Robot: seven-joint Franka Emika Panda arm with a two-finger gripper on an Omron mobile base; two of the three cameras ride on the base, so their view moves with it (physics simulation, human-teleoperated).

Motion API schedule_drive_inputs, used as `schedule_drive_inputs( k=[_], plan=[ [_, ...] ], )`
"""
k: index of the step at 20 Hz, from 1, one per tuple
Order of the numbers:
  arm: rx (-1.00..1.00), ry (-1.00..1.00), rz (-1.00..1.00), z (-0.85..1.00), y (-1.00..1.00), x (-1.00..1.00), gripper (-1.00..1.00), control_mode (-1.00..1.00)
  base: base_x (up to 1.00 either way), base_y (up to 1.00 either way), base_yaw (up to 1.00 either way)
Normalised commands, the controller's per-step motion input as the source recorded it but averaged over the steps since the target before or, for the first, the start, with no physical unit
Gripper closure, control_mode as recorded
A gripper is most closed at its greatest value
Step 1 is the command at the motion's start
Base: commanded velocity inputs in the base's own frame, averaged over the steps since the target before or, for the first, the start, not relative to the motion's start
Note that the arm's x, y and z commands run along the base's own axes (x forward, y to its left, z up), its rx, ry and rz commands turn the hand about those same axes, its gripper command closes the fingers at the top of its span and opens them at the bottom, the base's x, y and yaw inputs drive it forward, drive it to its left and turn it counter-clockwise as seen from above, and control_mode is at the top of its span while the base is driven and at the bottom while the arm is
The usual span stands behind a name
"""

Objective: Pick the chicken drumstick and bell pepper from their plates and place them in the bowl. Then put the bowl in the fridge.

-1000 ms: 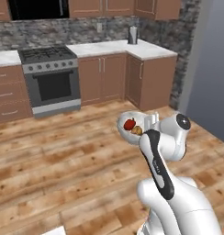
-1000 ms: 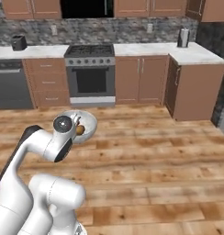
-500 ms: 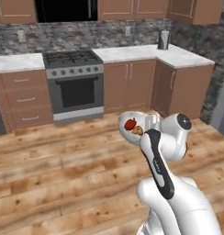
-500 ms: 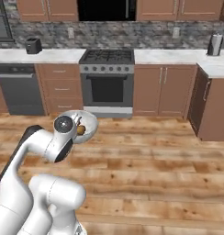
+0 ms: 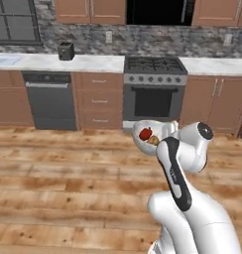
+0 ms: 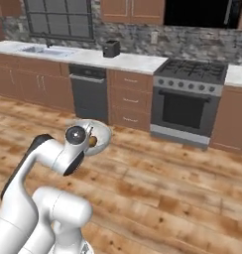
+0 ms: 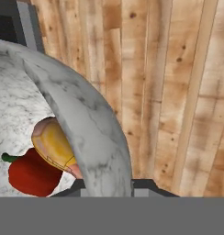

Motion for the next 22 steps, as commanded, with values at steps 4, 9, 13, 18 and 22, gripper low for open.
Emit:
schedule_drive_inputs(
  k=[4,9,13,18,22],
  plan=[
    [0.00,0.00,0.00,0.00,0.00,0.00,1.00,1.00,0.46,0.00,0.69],
    [0.00,0.00,0.00,0.00,0.00,0.00,1.00,1.00,0.69,0.08,0.45],
    [0.00,0.00,0.00,0.00,0.00,0.00,1.00,1.00,0.72,0.10,0.39],
    [0.00,0.00,0.00,0.00,0.00,0.00,1.00,1.00,0.71,0.10,0.39],
    [0.00,0.00,0.00,0.00,0.00,0.00,1.00,1.00,0.70,0.12,0.39]
  ],
)
